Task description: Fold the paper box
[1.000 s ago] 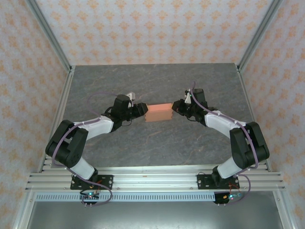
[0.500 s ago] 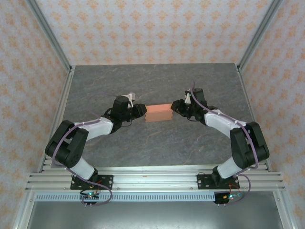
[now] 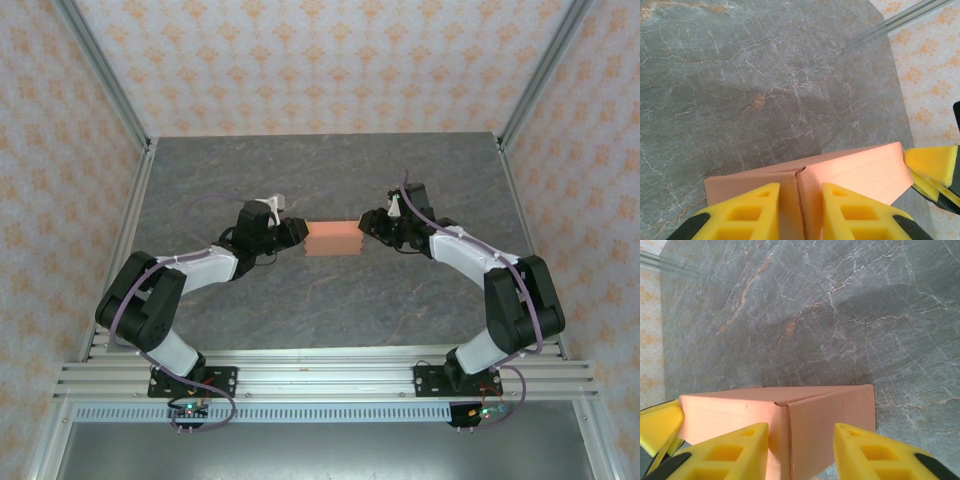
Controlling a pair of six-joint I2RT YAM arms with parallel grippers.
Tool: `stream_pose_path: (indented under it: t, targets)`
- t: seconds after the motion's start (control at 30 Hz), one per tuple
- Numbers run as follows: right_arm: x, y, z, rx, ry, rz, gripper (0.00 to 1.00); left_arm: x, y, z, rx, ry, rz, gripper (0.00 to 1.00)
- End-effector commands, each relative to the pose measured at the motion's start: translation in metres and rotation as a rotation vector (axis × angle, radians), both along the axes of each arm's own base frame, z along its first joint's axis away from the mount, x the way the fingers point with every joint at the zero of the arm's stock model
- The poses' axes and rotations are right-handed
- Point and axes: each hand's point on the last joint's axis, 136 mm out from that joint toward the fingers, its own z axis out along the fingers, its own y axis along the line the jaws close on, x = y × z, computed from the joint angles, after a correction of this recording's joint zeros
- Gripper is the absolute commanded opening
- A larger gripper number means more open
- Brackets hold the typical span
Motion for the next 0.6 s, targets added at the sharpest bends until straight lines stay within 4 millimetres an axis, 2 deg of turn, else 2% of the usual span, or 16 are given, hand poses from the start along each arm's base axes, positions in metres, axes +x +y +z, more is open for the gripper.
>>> stream_pose_path:
  t: [0.0, 0.2, 0.4, 0.5, 0.57]
  targets:
    - [-0.01, 0.001, -0.017, 0.001, 0.047, 0.024, 0.32, -0.029, 0.013, -0.05, 0.114, 0.156, -0.011, 0.24]
    - [-0.028, -0.003, -0.05, 0.022, 0.114, 0.012, 0.18, -0.035, 0.016, -0.064, 0.117, 0.184, -0.003, 0.21]
    - [-0.048, -0.008, -0.088, 0.03, 0.191, -0.005, 0.13, -0.048, 0.02, -0.09, 0.102, 0.236, 0.02, 0.17]
    - [-0.049, -0.006, -0.09, 0.041, 0.195, 0.0, 0.12, -0.049, 0.02, -0.091, 0.095, 0.238, 0.019, 0.16]
    - [-0.042, -0.004, -0.078, 0.047, 0.165, -0.001, 0.12, -0.047, 0.017, -0.084, 0.095, 0.223, 0.012, 0.16]
